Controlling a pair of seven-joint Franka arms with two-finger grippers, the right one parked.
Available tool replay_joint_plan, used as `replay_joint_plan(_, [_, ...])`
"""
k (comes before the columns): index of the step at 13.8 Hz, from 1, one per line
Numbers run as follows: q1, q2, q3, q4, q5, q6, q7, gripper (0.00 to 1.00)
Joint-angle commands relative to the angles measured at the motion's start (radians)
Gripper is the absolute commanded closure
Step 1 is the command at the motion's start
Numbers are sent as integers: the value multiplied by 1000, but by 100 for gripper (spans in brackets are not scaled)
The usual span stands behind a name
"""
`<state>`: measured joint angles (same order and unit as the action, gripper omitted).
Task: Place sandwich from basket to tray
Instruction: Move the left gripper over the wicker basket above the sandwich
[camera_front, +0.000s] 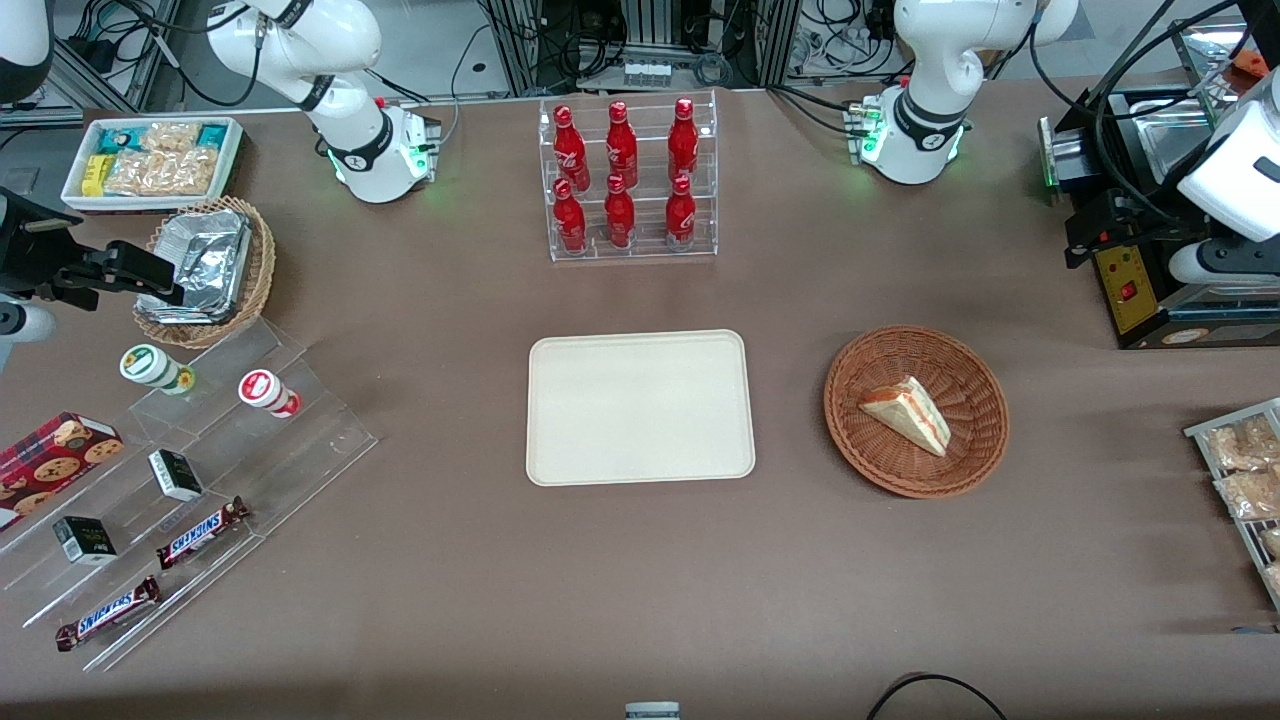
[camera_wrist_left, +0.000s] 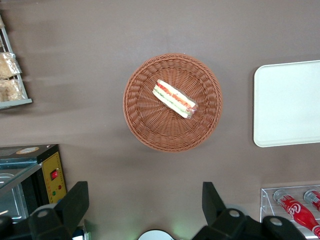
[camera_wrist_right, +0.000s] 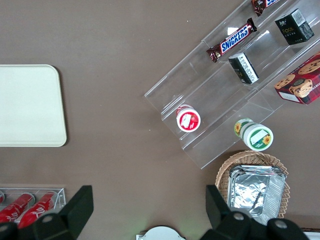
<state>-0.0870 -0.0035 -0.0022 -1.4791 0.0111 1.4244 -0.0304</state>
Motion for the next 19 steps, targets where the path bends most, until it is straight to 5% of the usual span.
replay_joint_plan(1, [3,8,13,26,26,-12,17,0])
replay_joint_plan(7, [-2,89,11,-25,21,57,-55,0])
replay_joint_plan(19, [-60,5,2,-739,12,888,-822,0])
